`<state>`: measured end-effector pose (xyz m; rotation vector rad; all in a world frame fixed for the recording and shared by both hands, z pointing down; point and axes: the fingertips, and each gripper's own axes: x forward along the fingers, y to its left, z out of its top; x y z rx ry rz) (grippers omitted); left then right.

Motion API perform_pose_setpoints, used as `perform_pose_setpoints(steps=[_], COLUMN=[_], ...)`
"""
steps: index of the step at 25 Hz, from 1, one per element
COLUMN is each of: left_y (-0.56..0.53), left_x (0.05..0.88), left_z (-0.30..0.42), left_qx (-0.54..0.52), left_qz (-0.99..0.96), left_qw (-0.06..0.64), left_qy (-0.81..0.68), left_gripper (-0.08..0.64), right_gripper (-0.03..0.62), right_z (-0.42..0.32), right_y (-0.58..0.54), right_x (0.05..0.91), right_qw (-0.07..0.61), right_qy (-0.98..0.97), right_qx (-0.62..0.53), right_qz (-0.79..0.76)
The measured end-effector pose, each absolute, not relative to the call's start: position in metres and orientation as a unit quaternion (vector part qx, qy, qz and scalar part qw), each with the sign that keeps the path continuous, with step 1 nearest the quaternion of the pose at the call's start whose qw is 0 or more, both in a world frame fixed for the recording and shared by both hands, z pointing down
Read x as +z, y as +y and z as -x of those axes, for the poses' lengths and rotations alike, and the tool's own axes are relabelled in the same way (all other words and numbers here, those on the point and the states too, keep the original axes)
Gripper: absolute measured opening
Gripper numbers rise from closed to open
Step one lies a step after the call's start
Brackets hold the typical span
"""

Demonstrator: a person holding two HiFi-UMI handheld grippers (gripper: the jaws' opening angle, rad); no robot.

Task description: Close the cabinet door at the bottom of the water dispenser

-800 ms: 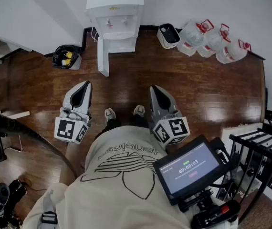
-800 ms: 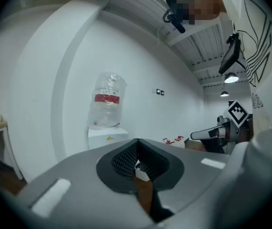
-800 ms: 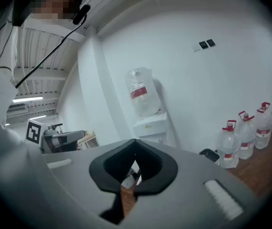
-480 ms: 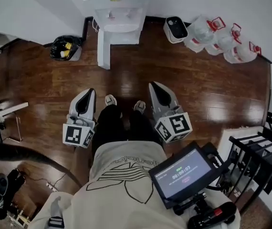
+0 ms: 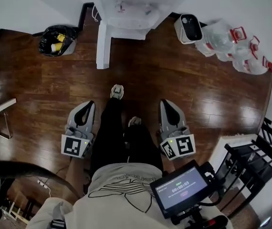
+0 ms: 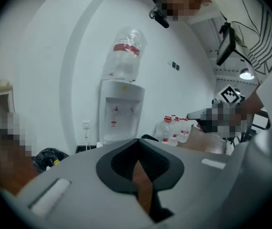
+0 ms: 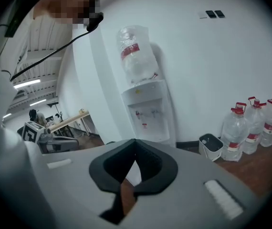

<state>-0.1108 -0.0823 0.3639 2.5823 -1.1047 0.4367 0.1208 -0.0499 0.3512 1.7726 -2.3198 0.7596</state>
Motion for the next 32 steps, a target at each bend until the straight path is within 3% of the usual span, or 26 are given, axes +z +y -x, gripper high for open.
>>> perform_pose_setpoints(steps=[13,18,21,23,29,32], left_y=[-0.124,-0.148,-0.159,-0.162,-0.178,-0.188], left_x=[0.549,0.607,0.632,0.653,0.700,0.720], left_z=[0.120,0.123,0.126,0.127,0.132,0.111], left_qx=[0.126,0.144,0.132,0.131,0.100,0.084], left_qz=[-0.889,-0.887,-0.885,-0.883,-0.854,-0.859], left_qw=[0.143,0.101,0.082,0.065,0.050,0.081], left_qy=[-0.415,-0.427,-0.440,-0.445,-0.509,-0.498], left_gripper=[0.015,0.023,0.121,0.161,0.378,0.391], right_gripper=[0.003,0.003,0.013,0.171,0.183,0.181], right_z=[-0.145,-0.169,-0.173,-0.172,-0.181,-0.190], right_y=[-0.062,-0.074,-0.083,-0.088,-0.064,-0.040], right_x=[0.543,0.608,0.646,0.665,0.697,0.700], right_qw=[0.040,0.034,0.022,0.013,0.025,0.026], right_qy=[-0.772,-0.768,-0.780,-0.790,-0.783,-0.775], right_qx=[0.232,0.213,0.214,0.219,0.195,0.191], right_qz=[-0.590,-0.603,-0.588,-0.573,-0.590,-0.602])
